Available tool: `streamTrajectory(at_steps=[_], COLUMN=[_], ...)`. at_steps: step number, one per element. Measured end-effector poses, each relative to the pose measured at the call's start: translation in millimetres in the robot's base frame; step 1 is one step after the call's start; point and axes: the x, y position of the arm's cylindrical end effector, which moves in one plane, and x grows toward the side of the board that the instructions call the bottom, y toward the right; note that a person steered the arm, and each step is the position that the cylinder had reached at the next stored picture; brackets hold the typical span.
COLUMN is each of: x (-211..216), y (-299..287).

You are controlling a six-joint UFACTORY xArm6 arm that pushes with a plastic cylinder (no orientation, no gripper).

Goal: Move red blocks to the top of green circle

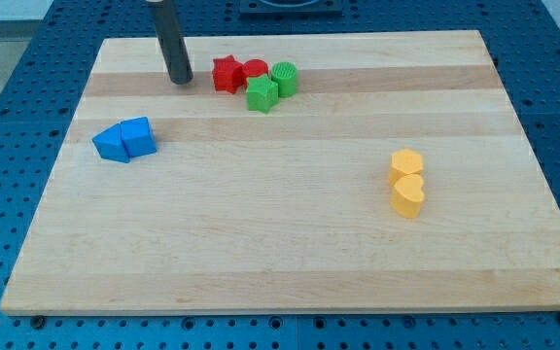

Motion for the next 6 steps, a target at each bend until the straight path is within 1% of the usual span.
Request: streamTrajectory(at_steps=[6], x=[0], y=[113])
